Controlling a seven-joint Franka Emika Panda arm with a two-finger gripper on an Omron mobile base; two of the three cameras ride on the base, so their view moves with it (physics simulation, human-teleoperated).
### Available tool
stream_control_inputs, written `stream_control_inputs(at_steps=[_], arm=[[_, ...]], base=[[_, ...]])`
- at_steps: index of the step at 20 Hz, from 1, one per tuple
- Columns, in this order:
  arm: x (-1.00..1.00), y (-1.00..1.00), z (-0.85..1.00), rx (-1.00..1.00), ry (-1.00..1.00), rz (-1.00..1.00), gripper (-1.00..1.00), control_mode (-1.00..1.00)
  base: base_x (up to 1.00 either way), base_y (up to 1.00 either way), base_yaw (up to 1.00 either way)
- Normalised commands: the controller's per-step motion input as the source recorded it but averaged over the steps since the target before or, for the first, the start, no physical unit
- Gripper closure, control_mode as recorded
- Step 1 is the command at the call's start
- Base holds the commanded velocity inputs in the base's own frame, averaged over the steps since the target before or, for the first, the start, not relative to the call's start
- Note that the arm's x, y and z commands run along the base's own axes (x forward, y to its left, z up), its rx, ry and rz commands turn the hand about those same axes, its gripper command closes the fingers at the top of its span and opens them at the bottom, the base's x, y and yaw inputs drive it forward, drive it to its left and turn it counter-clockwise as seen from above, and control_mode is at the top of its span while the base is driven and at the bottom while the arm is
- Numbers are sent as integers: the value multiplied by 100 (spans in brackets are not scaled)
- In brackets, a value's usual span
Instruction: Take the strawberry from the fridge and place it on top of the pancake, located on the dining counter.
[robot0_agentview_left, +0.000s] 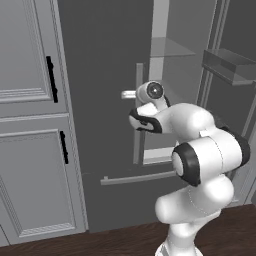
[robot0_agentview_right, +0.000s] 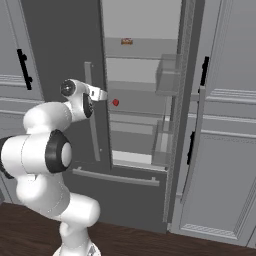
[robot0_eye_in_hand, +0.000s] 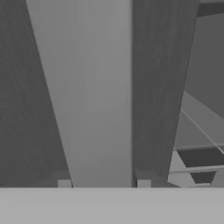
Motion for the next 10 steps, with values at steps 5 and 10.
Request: stream_control_inputs(at_steps=[5,10], arm=[[-78,15,0,-1,-8,0,100,-100],[-87,38,0,-2,-9,-2,100,-100]], base=[[0,0,0],[0,0,0]])
